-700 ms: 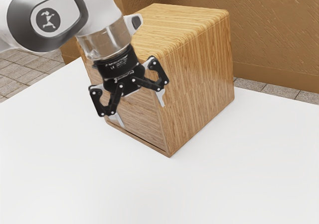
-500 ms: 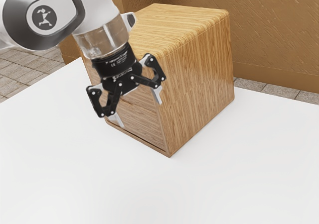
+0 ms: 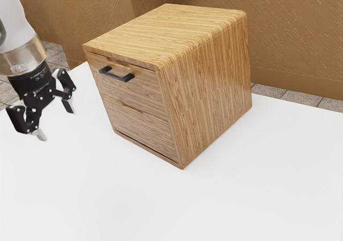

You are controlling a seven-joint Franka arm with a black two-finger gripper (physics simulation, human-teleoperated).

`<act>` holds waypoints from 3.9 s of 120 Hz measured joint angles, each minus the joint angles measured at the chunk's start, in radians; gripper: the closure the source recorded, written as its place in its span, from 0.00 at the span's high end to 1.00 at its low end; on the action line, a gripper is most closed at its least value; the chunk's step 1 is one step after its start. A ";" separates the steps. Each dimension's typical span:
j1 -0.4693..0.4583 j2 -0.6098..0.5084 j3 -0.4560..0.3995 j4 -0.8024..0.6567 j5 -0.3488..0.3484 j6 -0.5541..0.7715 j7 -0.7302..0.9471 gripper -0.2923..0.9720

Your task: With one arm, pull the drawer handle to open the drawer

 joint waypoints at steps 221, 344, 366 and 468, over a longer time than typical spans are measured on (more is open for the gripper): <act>0.239 0.414 -0.158 0.332 0.007 0.404 0.299 0.49; 0.231 0.375 -0.157 0.240 0.019 0.465 0.323 0.40; 0.236 0.373 -0.164 0.240 0.020 0.472 0.324 0.24; 0.242 0.147 -0.156 -0.038 0.015 0.522 0.328 0.16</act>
